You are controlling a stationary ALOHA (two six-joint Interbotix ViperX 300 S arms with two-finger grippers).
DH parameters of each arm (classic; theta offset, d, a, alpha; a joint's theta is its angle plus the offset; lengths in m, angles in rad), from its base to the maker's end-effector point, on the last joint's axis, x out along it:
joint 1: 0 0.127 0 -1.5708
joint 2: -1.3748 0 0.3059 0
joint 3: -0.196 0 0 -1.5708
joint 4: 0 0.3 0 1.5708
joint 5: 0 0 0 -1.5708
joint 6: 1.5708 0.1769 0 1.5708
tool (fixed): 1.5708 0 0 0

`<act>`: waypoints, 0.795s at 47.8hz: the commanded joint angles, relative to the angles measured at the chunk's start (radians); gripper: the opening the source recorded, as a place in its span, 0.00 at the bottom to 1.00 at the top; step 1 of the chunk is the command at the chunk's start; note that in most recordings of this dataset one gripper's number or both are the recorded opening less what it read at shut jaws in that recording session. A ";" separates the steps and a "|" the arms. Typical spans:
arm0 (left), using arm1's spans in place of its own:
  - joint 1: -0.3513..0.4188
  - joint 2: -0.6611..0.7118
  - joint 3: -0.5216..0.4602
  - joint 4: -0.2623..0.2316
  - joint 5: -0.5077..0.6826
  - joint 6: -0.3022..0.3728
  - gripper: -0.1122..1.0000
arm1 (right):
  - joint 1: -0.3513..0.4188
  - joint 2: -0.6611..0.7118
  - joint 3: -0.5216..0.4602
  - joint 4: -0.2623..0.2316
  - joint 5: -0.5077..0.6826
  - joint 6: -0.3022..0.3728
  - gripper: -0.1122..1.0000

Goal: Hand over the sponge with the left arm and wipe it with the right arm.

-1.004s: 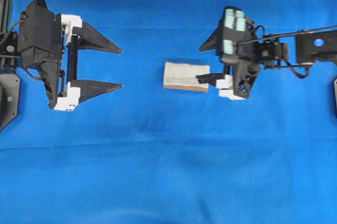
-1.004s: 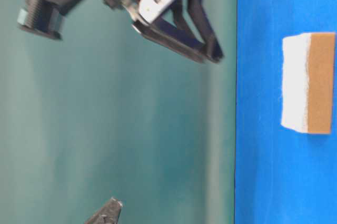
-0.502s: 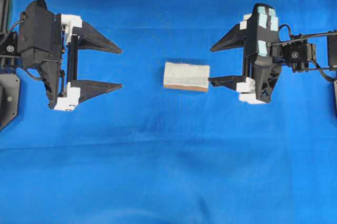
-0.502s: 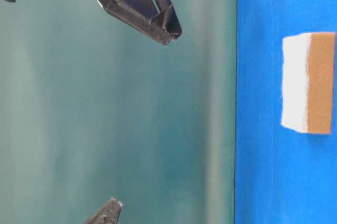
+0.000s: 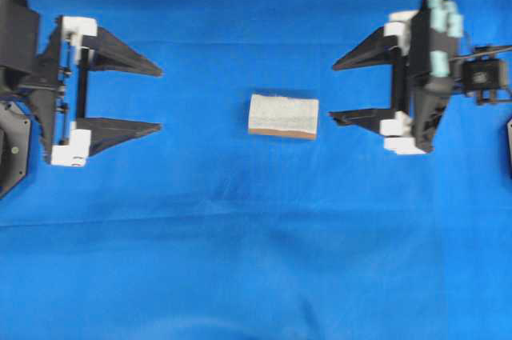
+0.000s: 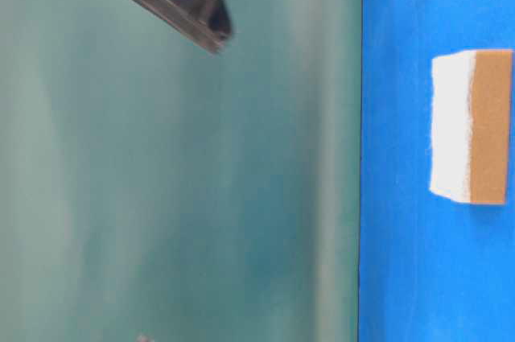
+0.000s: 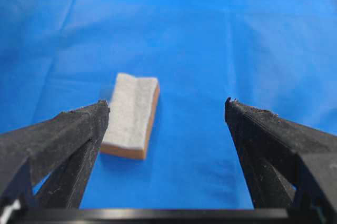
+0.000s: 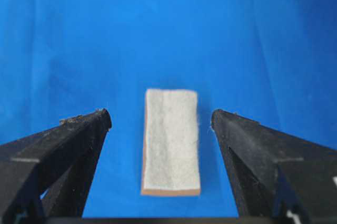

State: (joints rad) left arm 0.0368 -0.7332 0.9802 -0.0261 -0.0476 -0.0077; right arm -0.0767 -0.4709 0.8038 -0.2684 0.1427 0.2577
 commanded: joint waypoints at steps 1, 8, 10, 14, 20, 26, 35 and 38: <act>-0.003 -0.049 -0.005 0.000 0.026 0.002 0.91 | 0.003 -0.067 0.005 0.000 -0.003 0.000 0.76; -0.003 -0.137 0.006 -0.002 0.104 0.005 0.91 | 0.003 -0.176 0.046 0.002 0.012 0.002 0.76; -0.002 -0.161 0.006 0.000 0.127 0.006 0.91 | 0.003 -0.207 0.052 0.002 0.028 0.000 0.76; -0.002 -0.204 0.006 0.000 0.173 0.009 0.91 | 0.003 -0.267 0.064 0.002 0.069 0.000 0.76; -0.002 -0.278 0.015 0.000 0.232 0.009 0.91 | 0.003 -0.357 0.089 0.000 0.130 0.000 0.76; -0.002 -0.348 0.034 0.002 0.267 0.012 0.91 | 0.003 -0.449 0.129 0.002 0.155 0.000 0.76; -0.002 -0.469 0.104 0.006 0.293 0.014 0.91 | 0.003 -0.603 0.232 0.002 0.155 0.002 0.76; -0.002 -0.517 0.144 0.006 0.293 0.012 0.91 | 0.003 -0.647 0.268 0.008 0.152 0.005 0.76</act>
State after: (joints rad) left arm 0.0368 -1.2164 1.1091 -0.0230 0.2485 0.0061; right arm -0.0752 -1.0738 1.0508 -0.2669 0.3022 0.2592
